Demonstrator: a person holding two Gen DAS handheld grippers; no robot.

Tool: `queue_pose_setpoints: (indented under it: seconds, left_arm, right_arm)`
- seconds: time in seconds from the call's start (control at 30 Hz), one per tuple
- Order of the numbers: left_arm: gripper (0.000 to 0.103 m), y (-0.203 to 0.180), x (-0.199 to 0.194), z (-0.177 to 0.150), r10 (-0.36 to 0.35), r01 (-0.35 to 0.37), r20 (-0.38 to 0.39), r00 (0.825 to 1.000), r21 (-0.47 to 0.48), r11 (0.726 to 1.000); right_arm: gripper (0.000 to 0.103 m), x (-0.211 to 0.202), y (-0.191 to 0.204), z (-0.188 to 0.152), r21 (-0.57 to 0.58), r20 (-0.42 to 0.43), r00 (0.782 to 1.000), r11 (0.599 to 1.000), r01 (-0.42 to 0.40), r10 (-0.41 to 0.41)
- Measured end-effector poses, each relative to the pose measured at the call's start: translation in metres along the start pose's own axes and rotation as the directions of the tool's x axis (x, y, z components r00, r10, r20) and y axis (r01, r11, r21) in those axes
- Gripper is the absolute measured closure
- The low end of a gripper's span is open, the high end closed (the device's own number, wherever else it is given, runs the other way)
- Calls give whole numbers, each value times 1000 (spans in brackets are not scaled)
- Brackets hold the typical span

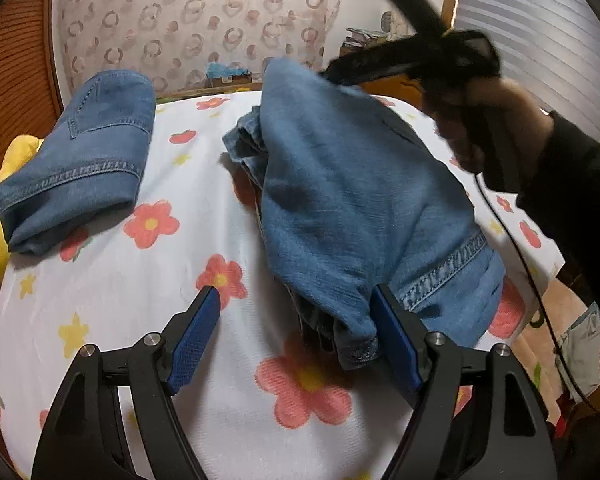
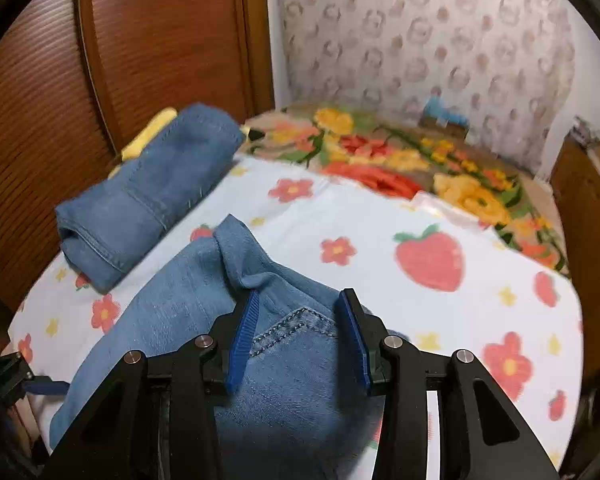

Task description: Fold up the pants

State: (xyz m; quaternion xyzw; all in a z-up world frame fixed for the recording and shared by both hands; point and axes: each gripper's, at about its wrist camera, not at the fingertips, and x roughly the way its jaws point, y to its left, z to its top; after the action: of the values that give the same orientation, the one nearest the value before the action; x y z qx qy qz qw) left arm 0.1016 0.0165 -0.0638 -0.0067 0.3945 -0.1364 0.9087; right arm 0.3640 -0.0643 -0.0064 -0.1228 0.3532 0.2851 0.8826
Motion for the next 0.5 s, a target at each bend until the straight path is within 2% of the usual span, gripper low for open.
queue_pose_setpoints:
  seconds: [0.07, 0.2, 0.3, 0.37, 0.5]
  left_arm:
    - [25, 0, -5, 1, -7, 7, 12, 1000, -2, 1000]
    - [25, 1, -16, 5, -19, 19, 51, 999, -6, 1000]
    - [25, 1, -26, 20, -28, 28, 97, 995, -4, 1000]
    - [25, 1, -29, 38, -40, 40, 121, 992, 2, 999]
    - [25, 3, -15, 78, -58, 57, 129, 990, 12, 998]
  right_arm:
    - [60, 8, 3, 3, -15, -11, 1000, 1000, 22, -23]
    - [60, -9, -5, 3, 22, 30, 999, 1000, 12, -13]
    - [51, -38, -8, -6, 18, 68, 998, 1000, 9, -10]
    - [44, -56, -14, -15, 22, 82, 997, 1000, 5, -7]
    - [42, -72, -33, -35, 71, 76, 997, 997, -25, 19]
